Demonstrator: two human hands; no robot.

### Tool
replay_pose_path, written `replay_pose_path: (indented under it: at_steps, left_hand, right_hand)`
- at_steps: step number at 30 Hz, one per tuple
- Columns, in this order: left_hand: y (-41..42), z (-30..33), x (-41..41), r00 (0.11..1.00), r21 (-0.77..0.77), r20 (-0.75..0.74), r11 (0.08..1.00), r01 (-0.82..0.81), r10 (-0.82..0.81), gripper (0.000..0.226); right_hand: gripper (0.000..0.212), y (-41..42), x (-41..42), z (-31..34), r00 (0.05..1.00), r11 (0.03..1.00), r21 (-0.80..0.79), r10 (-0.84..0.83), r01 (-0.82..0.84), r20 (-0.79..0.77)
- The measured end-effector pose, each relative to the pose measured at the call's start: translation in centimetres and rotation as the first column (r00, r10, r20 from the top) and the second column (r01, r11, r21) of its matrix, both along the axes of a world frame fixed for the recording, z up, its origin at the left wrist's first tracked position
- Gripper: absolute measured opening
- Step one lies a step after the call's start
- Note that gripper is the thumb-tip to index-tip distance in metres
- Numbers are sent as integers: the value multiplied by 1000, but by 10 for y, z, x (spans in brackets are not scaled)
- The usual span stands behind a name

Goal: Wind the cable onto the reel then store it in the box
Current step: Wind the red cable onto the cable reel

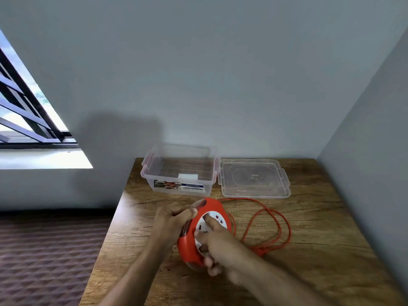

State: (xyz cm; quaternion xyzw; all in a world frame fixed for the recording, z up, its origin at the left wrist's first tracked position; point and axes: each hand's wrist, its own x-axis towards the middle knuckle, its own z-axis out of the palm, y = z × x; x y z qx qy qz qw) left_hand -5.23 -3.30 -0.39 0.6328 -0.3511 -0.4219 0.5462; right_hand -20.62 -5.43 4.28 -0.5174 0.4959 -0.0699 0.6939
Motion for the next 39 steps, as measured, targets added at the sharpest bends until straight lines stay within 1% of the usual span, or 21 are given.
replay_pose_path:
  at_steps: [2, 3, 4, 5, 6, 7, 8, 9, 10, 11, 14, 16, 20, 21, 23, 26, 28, 34, 36, 37, 39]
  left_hand:
    - [3, -2, 1, 1000, 4, -12, 1000, -10, 10, 18]
    - [3, -2, 2, 998, 12, -54, 1000, -9, 10, 21]
    - [4, -2, 5, 995, 25, -97, 1000, 1, 1, 30]
    - [6, -1, 9, 990, 41, -139, 999, 14, -8, 42]
    - [6, 0, 12, 983, 49, -181, 999, 17, -8, 54]
    - [6, 0, 19, 974, 54, -225, 998, 33, -20, 64]
    - [4, 3, 24, 962, 67, -268, 996, 65, -45, 62]
    - [3, 7, 29, 956, 82, -285, 991, 101, -74, 45]
    - [1, 10, 34, 956, 102, -273, 985, 138, -106, 28]
    - [-1, 15, 37, 956, 126, -250, 974, 187, -151, 20]
    - [-10, 26, 46, 937, 201, -210, 925, 321, -279, 14]
    - [-16, 29, 49, 906, 237, -205, 879, 414, -371, 28]
    - [-25, 31, 44, 882, 321, -124, 823, 469, -455, 14]
    - [-26, 33, 43, 884, 328, -117, 823, 464, -452, 19]
    - [-28, 33, 42, 884, 319, -114, 826, 464, -453, 28]
    - [-27, 36, 39, 905, 311, -96, 851, 423, -415, 12]
    - [-27, 34, 36, 927, 286, -78, 882, 374, -368, 11]
    - [-17, 39, 19, 958, 166, 22, 946, 278, -285, 21]
    - [-11, 41, 16, 954, 144, 81, 950, 275, -289, 33]
    - [-8, 41, 14, 959, 134, 107, 959, 249, -264, 39]
    - [0, 36, 10, 978, 77, 139, 986, 146, -155, 35]
  right_hand:
    - [60, -5, -5, 5, 999, 999, 9, 36, -36, 1]
    - [56, -7, -7, 6, 994, 990, -94, 103, -107, -44]
    - [51, -12, -10, 6, 978, 941, -278, 163, -193, -129]
    - [47, -17, -15, 9, 946, 821, -482, 204, -306, -253]
    - [46, -24, -22, 11, 881, 608, -646, 223, -461, -418]
    - [51, -30, -27, 14, 780, 343, -701, 230, -625, -582]
    - [57, -35, -31, 18, 674, 111, -670, 250, -734, -695]
    - [60, -39, -34, 24, 578, -51, -617, 297, -785, -760]
    - [62, -41, -36, 28, 505, -147, -578, 349, -803, -789]
    - [63, -42, -38, 31, 452, -206, -552, 385, -808, -805]
    - [70, -44, -38, 28, 384, -367, -533, 407, -762, -829]
    - [67, -41, -34, 24, 357, -437, -512, 391, -739, -848]
    - [53, -31, -26, 15, 387, -401, -511, 352, -761, -852]
    - [51, -29, -24, 13, 394, -386, -507, 337, -771, -855]
    - [50, -25, -23, 8, 387, -362, -493, 327, -791, -862]
    - [52, -27, -24, 4, 385, -318, -481, 321, -817, -866]
    - [51, -29, -23, 5, 394, -320, -472, 279, -821, -876]
    - [54, -30, -26, -15, 564, -231, -606, 228, -761, -794]
    - [55, -21, -27, -25, 628, -111, -664, 240, -740, -740]
    - [58, -20, -27, -26, 691, -26, -713, 221, -701, -688]
    - [66, -23, -27, -25, 788, 175, -768, 124, -616, -603]
